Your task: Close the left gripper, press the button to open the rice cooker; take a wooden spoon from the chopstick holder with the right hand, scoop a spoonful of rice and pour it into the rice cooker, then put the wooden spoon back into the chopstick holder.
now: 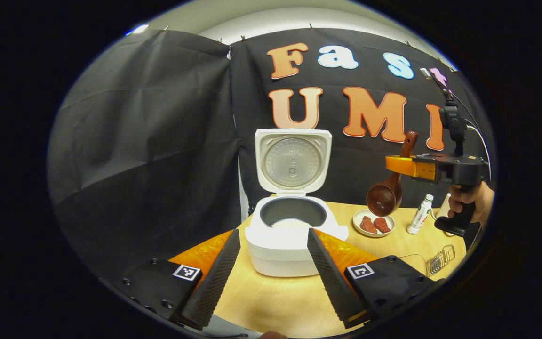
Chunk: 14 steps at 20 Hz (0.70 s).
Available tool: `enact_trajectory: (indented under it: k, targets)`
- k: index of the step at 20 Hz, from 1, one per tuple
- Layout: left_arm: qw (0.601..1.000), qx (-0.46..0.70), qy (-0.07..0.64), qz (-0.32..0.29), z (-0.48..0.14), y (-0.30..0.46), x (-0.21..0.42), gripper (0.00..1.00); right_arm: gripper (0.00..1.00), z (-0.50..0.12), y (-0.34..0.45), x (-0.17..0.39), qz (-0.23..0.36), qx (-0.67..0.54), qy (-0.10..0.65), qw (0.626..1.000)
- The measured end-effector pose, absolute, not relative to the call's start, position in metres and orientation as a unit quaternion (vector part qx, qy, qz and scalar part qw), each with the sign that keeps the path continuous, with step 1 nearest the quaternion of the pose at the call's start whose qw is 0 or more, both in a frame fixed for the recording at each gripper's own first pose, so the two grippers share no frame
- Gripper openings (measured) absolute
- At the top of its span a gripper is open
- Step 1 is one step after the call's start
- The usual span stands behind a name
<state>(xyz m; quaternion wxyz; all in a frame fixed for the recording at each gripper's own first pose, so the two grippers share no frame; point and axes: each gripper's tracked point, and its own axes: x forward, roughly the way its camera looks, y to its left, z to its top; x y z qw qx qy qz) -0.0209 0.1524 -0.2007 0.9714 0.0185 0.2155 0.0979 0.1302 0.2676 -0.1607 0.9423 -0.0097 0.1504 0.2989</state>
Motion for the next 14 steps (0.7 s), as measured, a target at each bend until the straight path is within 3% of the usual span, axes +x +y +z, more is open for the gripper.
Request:
enact_trajectory:
  k: [14]
  targets:
    - [0.969, 0.002, 0.243, 0.052, -0.208, 0.063, -0.009, 0.98, 0.11, -0.229, 0.034, 0.065, 0.126, 0.044, 0.257, 0.957]
